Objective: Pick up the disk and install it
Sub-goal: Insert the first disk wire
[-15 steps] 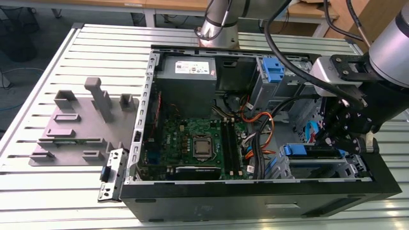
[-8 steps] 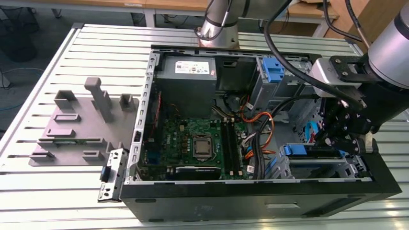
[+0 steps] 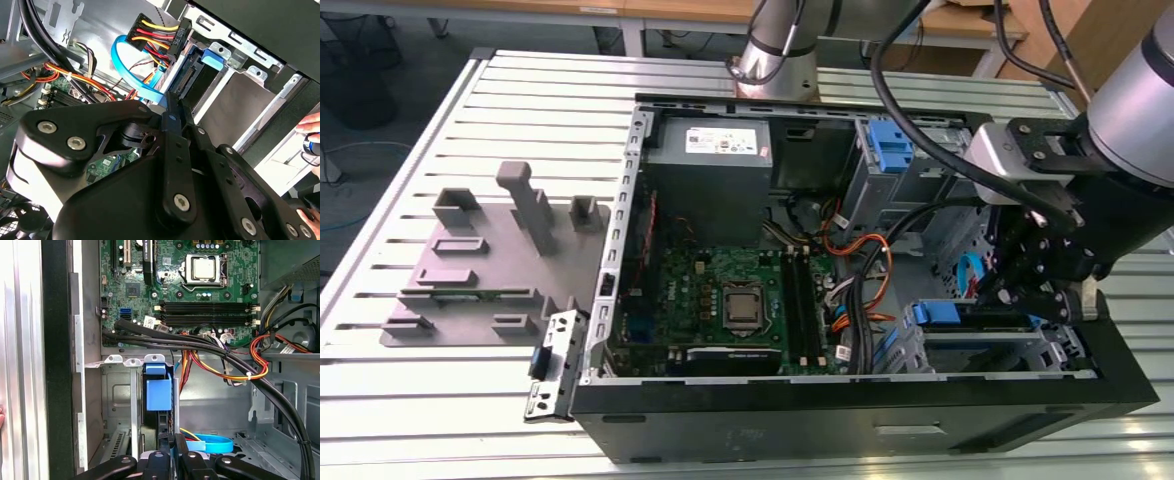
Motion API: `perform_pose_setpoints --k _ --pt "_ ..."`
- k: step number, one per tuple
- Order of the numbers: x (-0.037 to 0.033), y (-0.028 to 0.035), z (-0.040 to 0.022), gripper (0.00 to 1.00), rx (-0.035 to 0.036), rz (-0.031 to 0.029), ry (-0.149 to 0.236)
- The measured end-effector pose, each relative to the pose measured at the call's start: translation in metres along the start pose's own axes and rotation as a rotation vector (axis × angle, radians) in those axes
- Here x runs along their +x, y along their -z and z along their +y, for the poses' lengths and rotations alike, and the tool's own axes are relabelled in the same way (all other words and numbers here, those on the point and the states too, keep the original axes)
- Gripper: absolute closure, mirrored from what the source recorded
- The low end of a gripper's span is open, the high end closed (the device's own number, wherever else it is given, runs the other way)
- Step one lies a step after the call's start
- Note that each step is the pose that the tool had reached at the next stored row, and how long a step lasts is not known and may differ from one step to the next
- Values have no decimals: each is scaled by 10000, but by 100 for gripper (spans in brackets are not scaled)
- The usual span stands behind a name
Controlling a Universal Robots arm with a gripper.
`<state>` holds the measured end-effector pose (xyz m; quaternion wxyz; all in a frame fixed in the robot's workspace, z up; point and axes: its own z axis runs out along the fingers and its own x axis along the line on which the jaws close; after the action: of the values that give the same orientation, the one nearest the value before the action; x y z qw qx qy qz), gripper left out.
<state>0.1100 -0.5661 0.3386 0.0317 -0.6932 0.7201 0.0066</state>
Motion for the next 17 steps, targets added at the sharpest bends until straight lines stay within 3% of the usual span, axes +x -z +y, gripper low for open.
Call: perform_pose_setpoints --k 17 --pt "21 -15 0 84 1 0 -1"
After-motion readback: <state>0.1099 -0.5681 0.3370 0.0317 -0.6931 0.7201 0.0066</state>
